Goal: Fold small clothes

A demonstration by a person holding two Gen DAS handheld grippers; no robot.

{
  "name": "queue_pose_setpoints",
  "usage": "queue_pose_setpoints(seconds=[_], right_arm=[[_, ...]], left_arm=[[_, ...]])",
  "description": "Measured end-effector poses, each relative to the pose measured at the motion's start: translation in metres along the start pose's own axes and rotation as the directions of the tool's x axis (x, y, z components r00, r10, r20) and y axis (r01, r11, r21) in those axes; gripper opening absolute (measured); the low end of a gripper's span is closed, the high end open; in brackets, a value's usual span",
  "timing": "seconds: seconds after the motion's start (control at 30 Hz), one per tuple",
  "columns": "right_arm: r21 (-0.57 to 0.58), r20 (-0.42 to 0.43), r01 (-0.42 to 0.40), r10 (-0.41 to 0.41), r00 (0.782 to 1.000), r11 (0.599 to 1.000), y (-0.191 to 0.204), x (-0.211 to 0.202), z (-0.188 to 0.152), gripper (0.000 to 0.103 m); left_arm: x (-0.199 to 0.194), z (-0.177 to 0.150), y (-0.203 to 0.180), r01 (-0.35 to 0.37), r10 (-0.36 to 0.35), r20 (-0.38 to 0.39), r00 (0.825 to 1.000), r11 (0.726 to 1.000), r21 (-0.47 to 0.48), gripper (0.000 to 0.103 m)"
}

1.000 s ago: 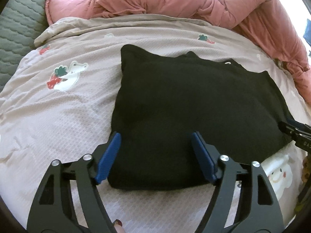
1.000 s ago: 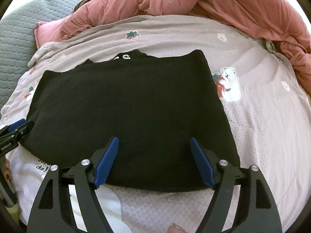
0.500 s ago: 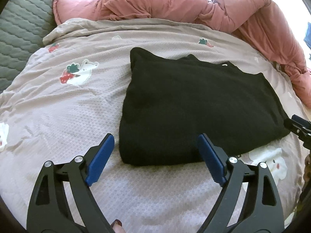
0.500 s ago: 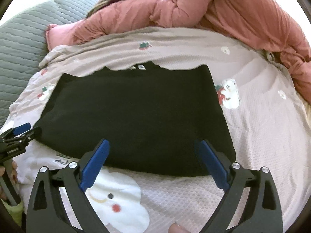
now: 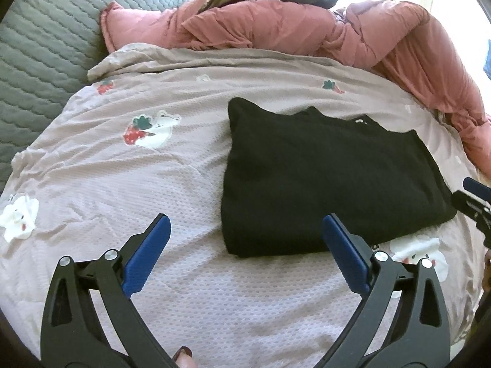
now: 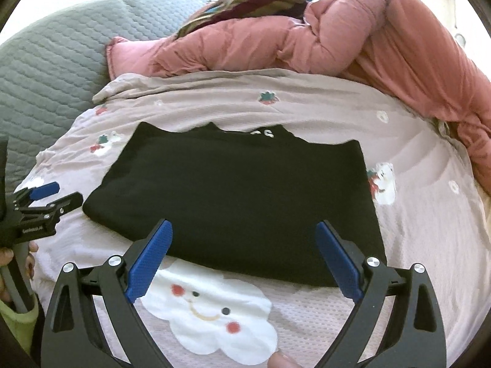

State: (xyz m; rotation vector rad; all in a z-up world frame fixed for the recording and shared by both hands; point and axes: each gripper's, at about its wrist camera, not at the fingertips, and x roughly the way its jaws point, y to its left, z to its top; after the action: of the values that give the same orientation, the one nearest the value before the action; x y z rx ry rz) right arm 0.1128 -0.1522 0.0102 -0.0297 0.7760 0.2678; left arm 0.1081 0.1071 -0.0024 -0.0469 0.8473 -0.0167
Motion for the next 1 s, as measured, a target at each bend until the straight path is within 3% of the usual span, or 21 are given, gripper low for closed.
queue_pose_setpoints(seconds=[0.37,1.0], right_arm=[[-0.089,0.002,-0.040,0.041,0.999,0.995,0.039,0.002,0.004,0.097],[-0.231,-0.053,-0.100,0.091,0.994,0.968,0.110,0.042,-0.004,0.097]], left_arm=[[-0.002,-0.003,0.024,-0.019,0.019,0.009,1.000,0.999,-0.051,0.093],[0.024,-0.004,0.066,-0.065,0.062,-0.021,0.998,0.986,-0.154,0.093]])
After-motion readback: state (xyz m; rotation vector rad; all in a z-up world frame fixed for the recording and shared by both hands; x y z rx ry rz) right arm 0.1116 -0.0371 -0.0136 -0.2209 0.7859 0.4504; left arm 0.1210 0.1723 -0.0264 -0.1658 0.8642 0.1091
